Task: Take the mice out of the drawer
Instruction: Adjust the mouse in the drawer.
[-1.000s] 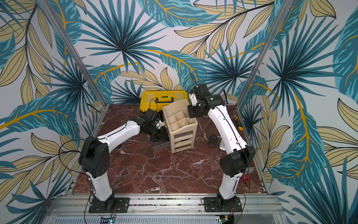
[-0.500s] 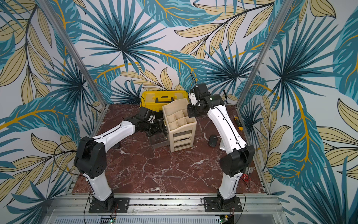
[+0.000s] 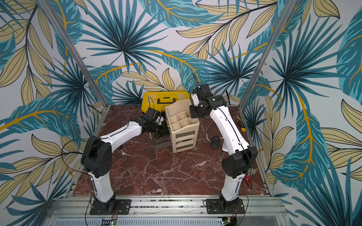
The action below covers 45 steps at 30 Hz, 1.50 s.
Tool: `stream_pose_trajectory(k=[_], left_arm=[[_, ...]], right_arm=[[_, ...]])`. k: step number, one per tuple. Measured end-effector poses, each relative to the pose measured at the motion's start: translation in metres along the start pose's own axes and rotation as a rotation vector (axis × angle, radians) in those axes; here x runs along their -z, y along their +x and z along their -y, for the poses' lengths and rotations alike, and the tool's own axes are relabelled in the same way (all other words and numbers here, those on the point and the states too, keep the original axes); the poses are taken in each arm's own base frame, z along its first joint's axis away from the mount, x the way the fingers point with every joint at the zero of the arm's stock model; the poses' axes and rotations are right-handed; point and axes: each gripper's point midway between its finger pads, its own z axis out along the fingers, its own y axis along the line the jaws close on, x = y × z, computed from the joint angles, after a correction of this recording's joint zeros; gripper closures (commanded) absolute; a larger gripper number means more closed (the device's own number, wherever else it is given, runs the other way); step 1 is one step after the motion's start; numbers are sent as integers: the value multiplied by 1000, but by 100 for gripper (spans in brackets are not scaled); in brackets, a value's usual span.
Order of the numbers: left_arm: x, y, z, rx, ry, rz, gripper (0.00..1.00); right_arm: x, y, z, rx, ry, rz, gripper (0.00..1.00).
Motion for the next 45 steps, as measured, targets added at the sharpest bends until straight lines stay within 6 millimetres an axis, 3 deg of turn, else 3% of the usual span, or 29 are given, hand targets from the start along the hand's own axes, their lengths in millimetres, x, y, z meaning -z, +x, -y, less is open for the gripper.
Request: stream_pose_trajectory(k=[8,12,32,39,42,45], left_arm=[[-4,-5,1,39,8,37,100],[-16,1,-17,81,-20,82,100],[-16,-18,-13,65,124,363,100],[-8,-22,-21,74,109,431,100],[8,-38,-39,123,55,541,100],[24,-40,-54,162,-8,611,100]], right_arm=[[0,0,3,-2,13,1,100],[0,-1,2,-1,9,2,100],[-3,-8,0,-15,0,33,100],[-5,-11,-4,-9,-16,48,100],[-5,-10,-10,-4,-40,43,100],[-7,-8,-25,15,-77,37,100]])
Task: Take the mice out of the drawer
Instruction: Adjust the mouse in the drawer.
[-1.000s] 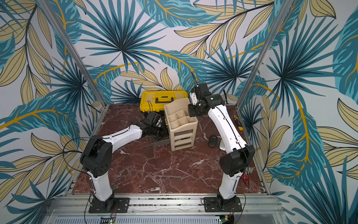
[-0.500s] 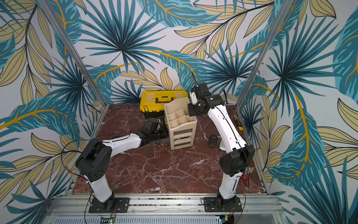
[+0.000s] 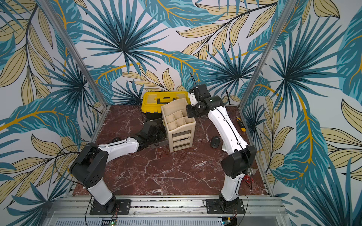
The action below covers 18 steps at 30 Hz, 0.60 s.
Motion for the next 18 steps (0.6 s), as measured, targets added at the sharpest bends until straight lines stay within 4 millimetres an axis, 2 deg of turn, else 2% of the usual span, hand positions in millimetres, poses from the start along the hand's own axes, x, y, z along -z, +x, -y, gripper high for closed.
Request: stream_pose_trajectory(k=[3,6,8,14,18], left_arm=[[15,-16,-5,4,-37,72,100],[32,-38,-3,17,-45,146,100],[41,-45,-4,18,-55,172,100],[59,-50,-7,-15,-90,190,100],[55,-43,-4,-71,-77,142,100]], right_arm=[[-1,2,-9,16,-31,-8,100],[-2,2,-8,16,-34,-9,100],[-2,1,-8,14,-34,-9,100],[-2,1,-7,13,-33,-12,100],[-2,1,-7,12,-33,-11,100]])
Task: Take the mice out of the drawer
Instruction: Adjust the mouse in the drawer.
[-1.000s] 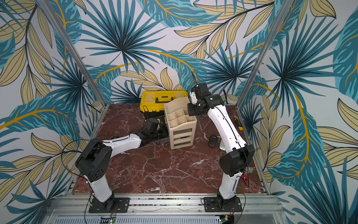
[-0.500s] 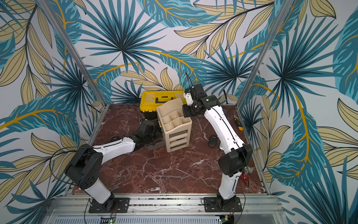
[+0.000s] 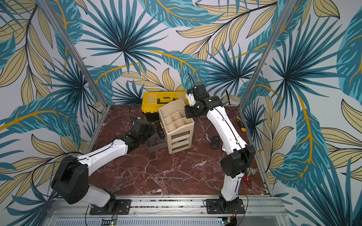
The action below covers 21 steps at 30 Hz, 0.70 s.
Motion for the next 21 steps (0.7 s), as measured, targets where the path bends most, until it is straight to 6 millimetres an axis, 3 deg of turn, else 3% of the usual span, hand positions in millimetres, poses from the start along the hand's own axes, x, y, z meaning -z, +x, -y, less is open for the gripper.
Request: stream_pose_trajectory(k=[7,11,16,21], left_arm=[[-35,7,19,-42,82,-149,100],[-42,-1,23,-51,111,-174,100],[-54,-8,46,-67,185,-228,100],[-62,-2,59,-99,210,-325,100]], right_arm=[[0,0,1,-1,1,-1,100],[0,0,1,-1,1,-2,100],[1,0,1,-1,2,-1,100],[1,0,6,-7,19,-4,100]])
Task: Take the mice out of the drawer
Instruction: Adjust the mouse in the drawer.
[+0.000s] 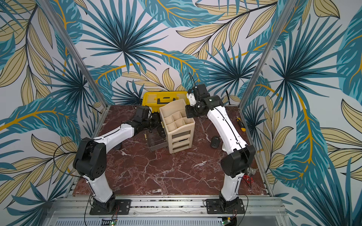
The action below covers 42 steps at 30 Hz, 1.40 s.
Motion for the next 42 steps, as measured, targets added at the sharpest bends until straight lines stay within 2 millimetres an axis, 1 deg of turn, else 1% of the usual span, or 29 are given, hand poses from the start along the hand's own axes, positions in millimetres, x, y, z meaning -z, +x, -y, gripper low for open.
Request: stream_pose_trajectory(k=[4,10,14,16,21,27,35,42], left_arm=[[-4,9,1,-6,-19,-87,100],[3,27,1,-15,-63,-210,100],[8,40,-6,-17,-105,-272,100],[7,45,-8,-20,-125,-298,100],[1,48,-2,-50,-140,-330,100],[4,51,-4,-76,-183,-335,100],[12,57,-10,-124,-236,-345,100],[24,62,-25,-138,-296,-333,100]], right_arm=[[0,0,2,0,9,-5,100],[0,0,2,1,8,-7,100],[0,0,2,1,8,-7,100],[0,0,2,1,8,-7,100],[0,0,2,1,9,-7,100],[0,0,3,3,12,-7,100],[0,0,3,5,11,-8,100],[0,1,0,27,-3,-11,100]])
